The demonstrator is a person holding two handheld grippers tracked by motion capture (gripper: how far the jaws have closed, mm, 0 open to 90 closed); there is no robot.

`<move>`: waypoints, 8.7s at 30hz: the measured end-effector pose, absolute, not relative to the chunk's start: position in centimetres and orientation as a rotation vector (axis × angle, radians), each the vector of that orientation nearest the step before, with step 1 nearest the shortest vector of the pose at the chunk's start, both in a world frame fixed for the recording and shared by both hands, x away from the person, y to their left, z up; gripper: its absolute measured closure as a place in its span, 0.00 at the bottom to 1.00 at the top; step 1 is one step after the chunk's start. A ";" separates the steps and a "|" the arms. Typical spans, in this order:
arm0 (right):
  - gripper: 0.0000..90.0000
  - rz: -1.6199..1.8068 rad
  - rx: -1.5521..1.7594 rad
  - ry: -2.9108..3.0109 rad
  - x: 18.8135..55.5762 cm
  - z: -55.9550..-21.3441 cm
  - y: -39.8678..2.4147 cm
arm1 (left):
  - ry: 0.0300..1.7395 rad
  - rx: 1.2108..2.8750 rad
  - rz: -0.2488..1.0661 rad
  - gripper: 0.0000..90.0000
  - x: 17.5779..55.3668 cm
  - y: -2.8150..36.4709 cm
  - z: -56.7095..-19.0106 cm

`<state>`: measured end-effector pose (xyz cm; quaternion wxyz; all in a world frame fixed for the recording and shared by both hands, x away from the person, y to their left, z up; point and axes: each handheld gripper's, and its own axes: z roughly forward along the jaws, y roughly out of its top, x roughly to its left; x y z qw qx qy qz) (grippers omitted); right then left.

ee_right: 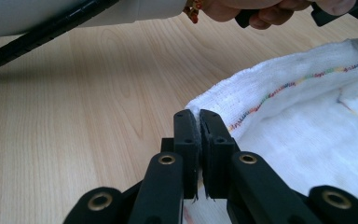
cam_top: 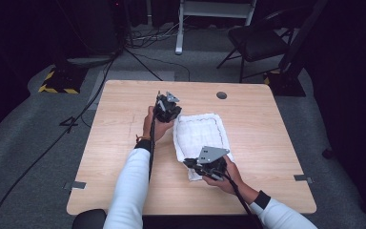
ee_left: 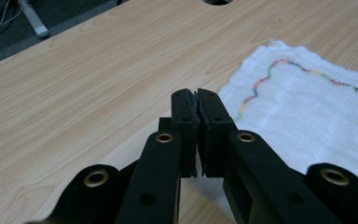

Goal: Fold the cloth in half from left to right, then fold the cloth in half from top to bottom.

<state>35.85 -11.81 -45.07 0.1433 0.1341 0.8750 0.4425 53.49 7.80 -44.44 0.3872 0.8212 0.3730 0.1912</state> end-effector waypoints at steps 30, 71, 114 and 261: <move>0.96 1.218 0.658 2.421 35.5 -44.6 -23.5 | 0.803 2.136 0.432 0.96 55.0 -2.5 -44.6; 0.44 0.909 0.827 2.503 39.1 -48.1 -27.1 | 0.601 2.392 0.275 0.22 40.7 -0.9 -48.1; 0.37 1.026 0.707 2.499 38.9 -46.3 -23.7 | 0.676 2.320 0.349 0.23 37.5 8.0 -46.5; 0.91 1.152 0.479 2.665 36.2 -46.9 -23.3 | 0.286 2.428 0.179 0.88 36.7 5.4 -47.1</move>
